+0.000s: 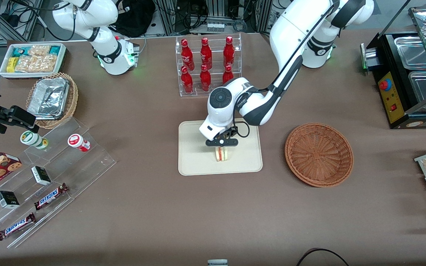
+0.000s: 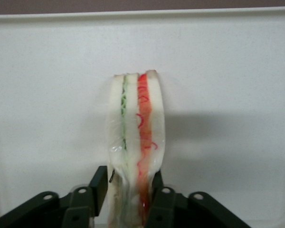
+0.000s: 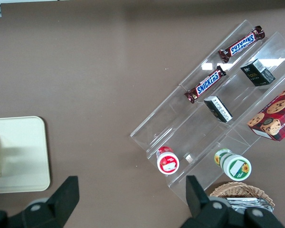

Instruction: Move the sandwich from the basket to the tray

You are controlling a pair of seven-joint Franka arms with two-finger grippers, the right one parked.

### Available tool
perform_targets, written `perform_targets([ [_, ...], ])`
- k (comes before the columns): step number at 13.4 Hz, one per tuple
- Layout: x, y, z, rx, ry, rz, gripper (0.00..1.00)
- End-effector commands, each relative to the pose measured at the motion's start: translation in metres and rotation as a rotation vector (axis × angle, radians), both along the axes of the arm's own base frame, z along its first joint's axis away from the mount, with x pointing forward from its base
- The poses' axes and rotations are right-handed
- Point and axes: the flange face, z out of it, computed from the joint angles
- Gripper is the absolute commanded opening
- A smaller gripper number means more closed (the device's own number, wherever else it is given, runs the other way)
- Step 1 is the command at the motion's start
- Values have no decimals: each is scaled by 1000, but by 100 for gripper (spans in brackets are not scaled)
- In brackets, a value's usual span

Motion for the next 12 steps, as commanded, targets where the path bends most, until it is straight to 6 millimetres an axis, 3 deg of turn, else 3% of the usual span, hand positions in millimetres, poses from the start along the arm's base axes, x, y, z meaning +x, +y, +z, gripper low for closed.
perform_targets([
  [1, 7, -4, 32, -10, -51, 5, 100],
  [4, 22, 21, 89, 2, -64, 65, 100],
  [7, 38, 74, 159, 59, -54, 146, 100],
  [10, 59, 164, 234, 105, -14, 284, 100],
  [12, 72, 234, 270, 130, 3, 336, 100],
])
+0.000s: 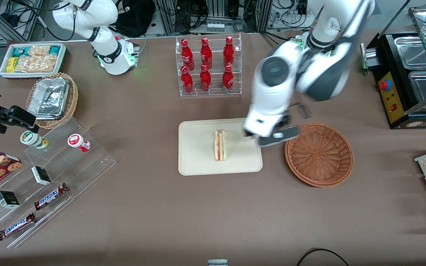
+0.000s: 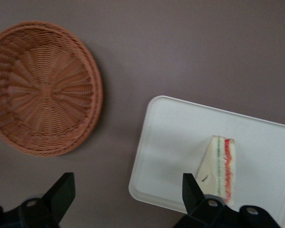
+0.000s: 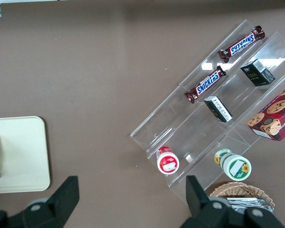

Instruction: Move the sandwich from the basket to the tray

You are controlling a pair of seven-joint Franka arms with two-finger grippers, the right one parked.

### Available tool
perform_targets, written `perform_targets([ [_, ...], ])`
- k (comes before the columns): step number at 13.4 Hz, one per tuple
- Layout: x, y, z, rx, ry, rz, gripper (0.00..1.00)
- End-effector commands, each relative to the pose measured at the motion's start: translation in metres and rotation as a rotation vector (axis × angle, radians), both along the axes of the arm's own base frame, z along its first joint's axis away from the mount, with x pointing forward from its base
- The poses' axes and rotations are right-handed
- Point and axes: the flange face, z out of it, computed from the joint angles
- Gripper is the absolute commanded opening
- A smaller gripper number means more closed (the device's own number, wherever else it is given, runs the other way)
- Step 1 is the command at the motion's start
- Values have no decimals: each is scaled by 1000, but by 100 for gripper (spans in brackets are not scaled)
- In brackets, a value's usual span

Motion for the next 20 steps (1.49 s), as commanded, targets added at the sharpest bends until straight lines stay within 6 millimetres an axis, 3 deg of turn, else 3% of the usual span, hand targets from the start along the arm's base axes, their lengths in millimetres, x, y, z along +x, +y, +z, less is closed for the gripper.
perform_targets([
  [1, 3, 88, 42, 5, 36, 26, 100],
  [5, 6, 191, 76, 7, 104, -53, 100],
  [7, 5, 227, 82, -45, 140, -109, 100],
  [10, -6, 256, 87, -56, 159, -211, 100],
  [11, -10, 275, 94, -71, 152, -226, 100],
  [14, -17, 295, 106, -109, 163, -244, 100],
  [15, -16, 293, 110, -126, 152, -243, 100],
  [20, 13, 301, 126, -132, 98, -239, 100],
])
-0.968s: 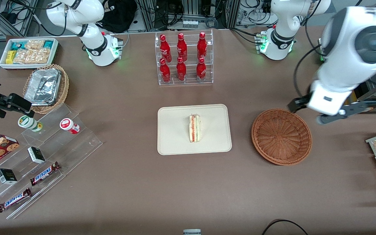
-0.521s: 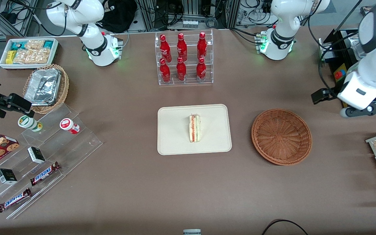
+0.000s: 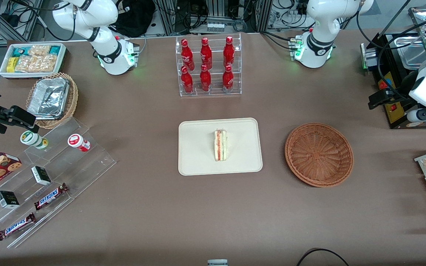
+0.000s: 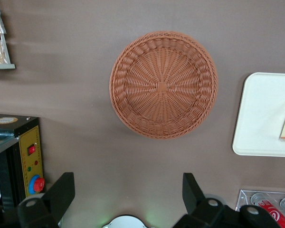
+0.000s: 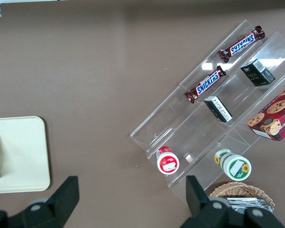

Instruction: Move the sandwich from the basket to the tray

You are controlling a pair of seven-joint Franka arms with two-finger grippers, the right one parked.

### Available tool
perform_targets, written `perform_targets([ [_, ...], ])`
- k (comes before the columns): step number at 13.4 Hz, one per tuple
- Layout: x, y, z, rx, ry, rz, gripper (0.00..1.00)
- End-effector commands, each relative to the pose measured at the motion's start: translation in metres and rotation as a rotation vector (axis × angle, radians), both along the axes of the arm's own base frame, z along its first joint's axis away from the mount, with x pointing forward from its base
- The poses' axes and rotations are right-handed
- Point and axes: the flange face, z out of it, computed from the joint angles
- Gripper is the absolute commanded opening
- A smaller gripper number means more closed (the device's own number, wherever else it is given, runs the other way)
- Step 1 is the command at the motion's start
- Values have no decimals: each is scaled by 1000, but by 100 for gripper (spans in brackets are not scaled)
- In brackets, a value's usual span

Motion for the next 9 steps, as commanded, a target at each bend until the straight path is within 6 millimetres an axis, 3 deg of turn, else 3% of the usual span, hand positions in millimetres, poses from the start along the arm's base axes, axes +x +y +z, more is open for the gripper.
perform_targets([
  [1, 22, 1, 17, -12, -36, -14, 100],
  [9, 17, 7, 15, 21, -13, -14, 100],
])
